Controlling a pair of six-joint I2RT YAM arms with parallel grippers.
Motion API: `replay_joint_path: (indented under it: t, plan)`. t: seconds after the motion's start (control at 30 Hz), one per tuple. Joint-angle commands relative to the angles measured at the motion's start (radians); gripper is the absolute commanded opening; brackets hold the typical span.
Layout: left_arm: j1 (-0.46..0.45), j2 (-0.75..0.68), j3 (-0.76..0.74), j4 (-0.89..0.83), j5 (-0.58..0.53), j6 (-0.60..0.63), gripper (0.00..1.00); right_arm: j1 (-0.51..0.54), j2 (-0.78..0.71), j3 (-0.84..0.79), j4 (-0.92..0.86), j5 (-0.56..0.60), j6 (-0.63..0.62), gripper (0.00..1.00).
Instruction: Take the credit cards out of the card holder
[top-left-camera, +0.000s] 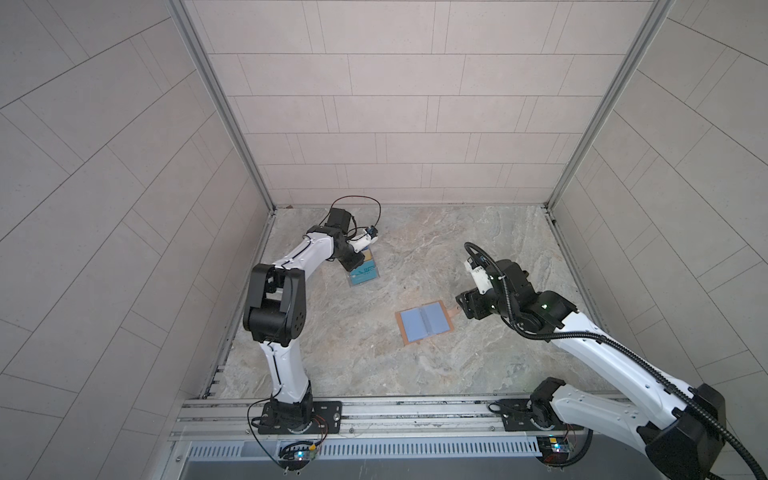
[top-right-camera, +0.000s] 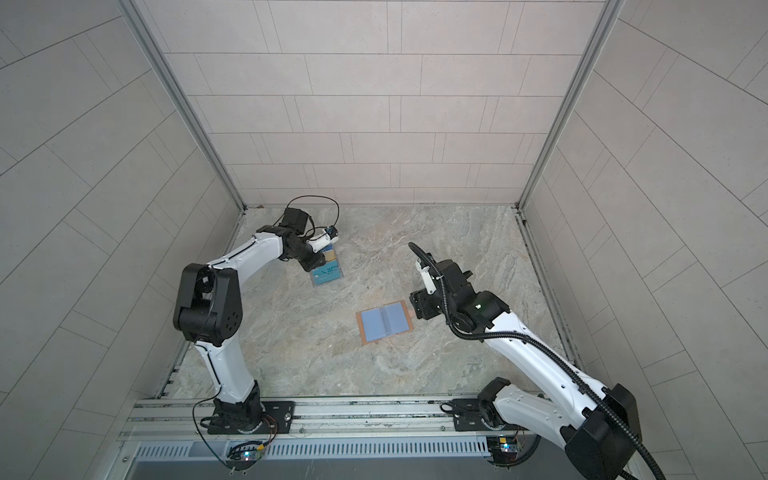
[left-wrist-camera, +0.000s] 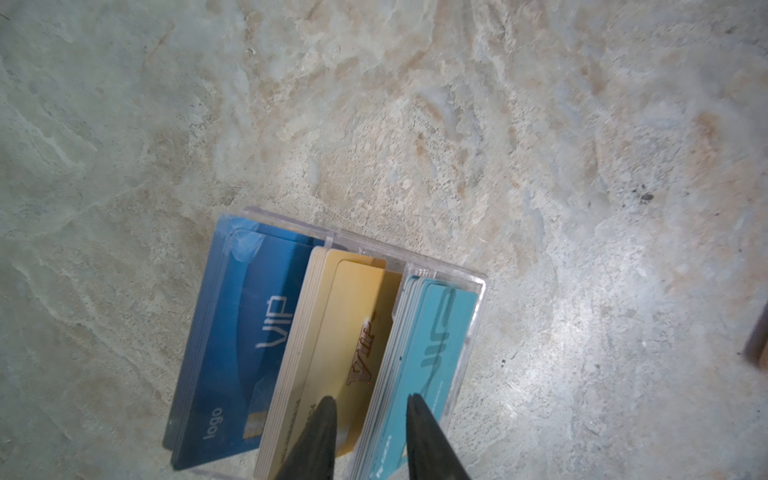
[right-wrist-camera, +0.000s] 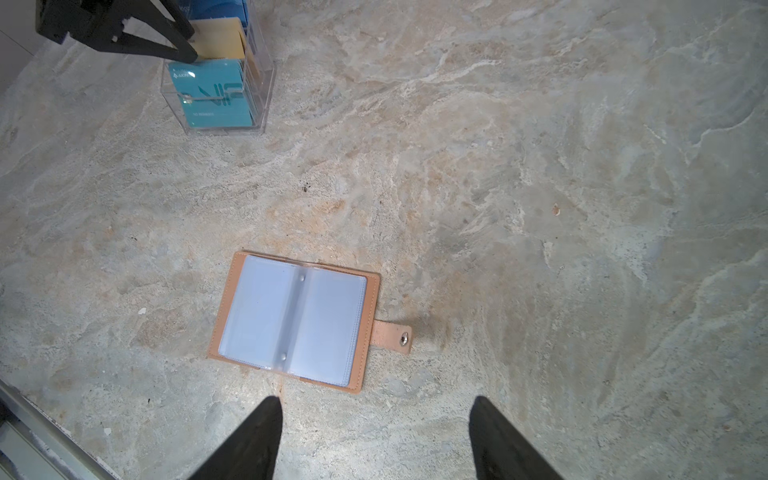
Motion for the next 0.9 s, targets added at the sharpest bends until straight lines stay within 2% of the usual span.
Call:
replay_joint_path:
  t: [0.0, 0.1, 0.2, 0.23, 0.3, 0.4, 0.47, 0.6, 0.73, 0.77, 0.87]
  plan:
    - [0.007, -0.104, -0.036, 0.067, 0.009, -0.077, 0.39, -0.014, -0.042, -0.003, 0.003, 0.052, 0.002, 0.75]
    - [0.010, -0.219, -0.152, 0.240, -0.037, -0.224, 0.49, -0.034, -0.067, 0.012, 0.016, 0.153, -0.010, 0.79]
    - [0.031, -0.366, -0.318, 0.422, -0.079, -0.402, 0.55, -0.069, -0.085, 0.008, 0.066, 0.338, -0.026, 0.89]
    - [0.037, -0.420, -0.384, 0.489, -0.100, -0.459, 0.59, -0.089, -0.093, -0.006, 0.097, 0.426, -0.023, 0.99]
    - [0.047, -0.522, -0.533, 0.614, -0.151, -0.536, 0.74, -0.146, -0.119, -0.045, 0.172, 0.538, -0.011, 0.99]
    - [0.057, -0.633, -0.731, 0.786, -0.226, -0.598, 0.99, -0.265, -0.170, -0.184, 0.391, 0.561, -0.051, 1.00]
    - [0.060, -0.667, -0.824, 0.863, -0.269, -0.617, 1.00, -0.342, -0.181, -0.306, 0.562, 0.561, -0.093, 0.99]
    - [0.059, -0.655, -0.944, 1.013, -0.356, -0.625, 1.00, -0.453, -0.134, -0.454, 0.797, 0.533, -0.069, 0.99]
    - [0.064, -0.595, -1.006, 1.170, -0.373, -0.606, 1.00, -0.464, -0.009, -0.556, 1.091, 0.531, -0.101, 1.00]
    - [0.065, -0.591, -0.997, 1.159, -0.360, -0.603, 1.00, -0.464, 0.037, -0.554, 1.123, 0.533, -0.115, 1.00]
    - [0.065, -0.560, -1.021, 1.293, -0.332, -0.633, 1.00, -0.464, 0.168, -0.513, 1.157, 0.531, -0.158, 1.00]
